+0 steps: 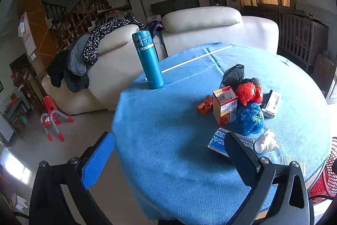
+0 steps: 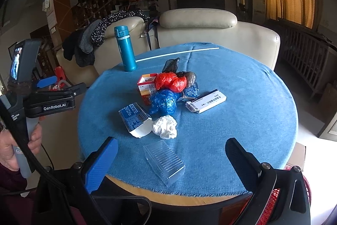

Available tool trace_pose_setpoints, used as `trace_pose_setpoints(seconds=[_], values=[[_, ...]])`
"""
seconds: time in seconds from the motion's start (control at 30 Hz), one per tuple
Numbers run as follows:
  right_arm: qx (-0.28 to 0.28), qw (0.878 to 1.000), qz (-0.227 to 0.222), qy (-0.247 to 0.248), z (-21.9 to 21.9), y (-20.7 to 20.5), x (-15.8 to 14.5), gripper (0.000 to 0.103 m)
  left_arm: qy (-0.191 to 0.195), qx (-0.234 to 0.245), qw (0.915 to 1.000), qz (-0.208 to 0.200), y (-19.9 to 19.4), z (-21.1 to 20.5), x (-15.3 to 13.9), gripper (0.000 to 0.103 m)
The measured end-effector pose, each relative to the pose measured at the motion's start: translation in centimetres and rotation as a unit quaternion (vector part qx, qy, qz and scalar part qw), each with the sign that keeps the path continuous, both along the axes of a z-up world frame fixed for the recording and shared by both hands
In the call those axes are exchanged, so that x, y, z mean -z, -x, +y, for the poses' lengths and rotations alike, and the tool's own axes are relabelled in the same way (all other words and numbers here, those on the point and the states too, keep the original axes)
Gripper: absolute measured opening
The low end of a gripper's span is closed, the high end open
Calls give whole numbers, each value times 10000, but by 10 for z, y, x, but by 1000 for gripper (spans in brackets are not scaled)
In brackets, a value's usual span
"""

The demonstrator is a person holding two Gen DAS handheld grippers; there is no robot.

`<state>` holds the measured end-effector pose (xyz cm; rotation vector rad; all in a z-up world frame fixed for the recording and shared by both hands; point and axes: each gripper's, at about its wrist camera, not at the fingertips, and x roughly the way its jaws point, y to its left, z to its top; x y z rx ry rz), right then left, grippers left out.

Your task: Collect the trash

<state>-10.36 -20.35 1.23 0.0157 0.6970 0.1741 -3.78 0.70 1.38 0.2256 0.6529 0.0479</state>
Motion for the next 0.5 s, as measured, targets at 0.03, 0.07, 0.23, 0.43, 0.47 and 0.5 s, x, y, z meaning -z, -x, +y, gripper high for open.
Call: trace_pose_setpoints(seconds=[0.03, 0.07, 0.23, 0.43, 0.47, 0.5], values=[[-7, 10000, -18, 16, 0, 0, 0, 103, 1, 1, 10000, 2, 0, 0, 0, 103], [-15, 10000, 1, 8, 0, 0, -1, 103, 0, 1, 10000, 4, 0, 0, 0, 103], [-30, 10000, -68, 54, 1, 0, 0, 103, -3, 6, 10000, 5, 0, 0, 0, 103], [-57, 10000, 11, -67, 1, 1, -1, 103, -7, 12, 10000, 21, 0, -1, 0, 103], [-57, 10000, 35, -56, 1, 1, -1, 103, -13, 12, 10000, 25, 0, -1, 0, 103], [-58, 9999, 43, -71, 1, 1, 0, 103, -17, 12, 10000, 29, 0, -2, 0, 103]])
